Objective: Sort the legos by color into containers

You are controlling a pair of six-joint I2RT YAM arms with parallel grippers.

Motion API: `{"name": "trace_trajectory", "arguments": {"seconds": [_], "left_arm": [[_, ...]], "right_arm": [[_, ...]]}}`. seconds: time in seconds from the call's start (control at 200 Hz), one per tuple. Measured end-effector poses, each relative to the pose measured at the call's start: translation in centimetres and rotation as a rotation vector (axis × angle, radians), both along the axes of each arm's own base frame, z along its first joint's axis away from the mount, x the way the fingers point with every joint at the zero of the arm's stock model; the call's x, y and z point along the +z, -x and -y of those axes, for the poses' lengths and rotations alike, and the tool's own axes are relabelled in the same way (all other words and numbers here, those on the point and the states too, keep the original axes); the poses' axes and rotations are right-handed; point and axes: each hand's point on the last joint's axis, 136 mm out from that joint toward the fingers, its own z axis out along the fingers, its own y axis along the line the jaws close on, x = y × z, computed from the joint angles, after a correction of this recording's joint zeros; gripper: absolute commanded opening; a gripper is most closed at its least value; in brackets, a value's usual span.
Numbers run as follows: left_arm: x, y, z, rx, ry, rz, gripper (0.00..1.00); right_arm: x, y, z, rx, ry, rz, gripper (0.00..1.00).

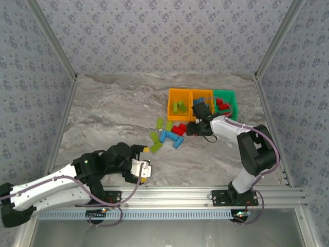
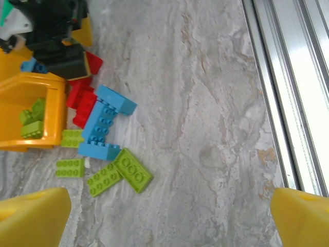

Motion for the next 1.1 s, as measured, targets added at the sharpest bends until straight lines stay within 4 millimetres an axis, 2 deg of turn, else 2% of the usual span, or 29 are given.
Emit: {"name": "trace_trajectory", "arguments": {"seconds": [0.085, 0.3, 0.465, 0.67, 0.78, 0.884, 0.944, 0.994, 1.099], "left_arm": [[-0.5, 0.0, -0.1, -0.004, -0.008, -0.001, 0.99], [0.1, 0.1, 0.1, -0.012, 0.056, 0.011, 0.99], [0.3, 0.0, 0.2, -0.009, 0.072, 0.019, 0.99], [0.8, -0.4, 0.4, -0.001, 0.093, 0.027, 0.99], [1.3, -0.3, 0.6, 0.000, 0.127, 0.029, 0.99], [2.6, -0.9, 0.6, 0.037, 0.216, 0.040, 0.99], [3.4, -1.5, 0.4, 0.068, 0.272, 0.045, 0.99], [3.9, -2.0, 0.3, 0.092, 0.307, 0.042, 0.99], [4.9, -2.6, 0.3, 0.121, 0.362, 0.037, 0.99]], "right_arm": [[-0.5, -0.1, -0.3, 0.004, -0.012, -0.003, 0.60], [-1.4, 0.2, -0.2, -0.008, -0.025, 0.002, 0.50], [-1.3, 0.8, 0.3, -0.019, -0.028, 0.033, 0.45], [-0.6, 2.4, 1.3, -0.045, -0.001, 0.057, 0.42], [2.2, 3.4, 1.5, -0.065, 0.002, 0.136, 0.42], [7.1, 3.7, 2.6, -0.122, -0.057, 0.274, 0.43], [10.3, 3.2, 4.2, -0.190, -0.107, 0.365, 0.44], [12.4, 2.5, 6.4, -0.265, -0.134, 0.433, 0.43], [14.1, 0.5, 11.1, -0.420, -0.143, 0.476, 0.43]]}}
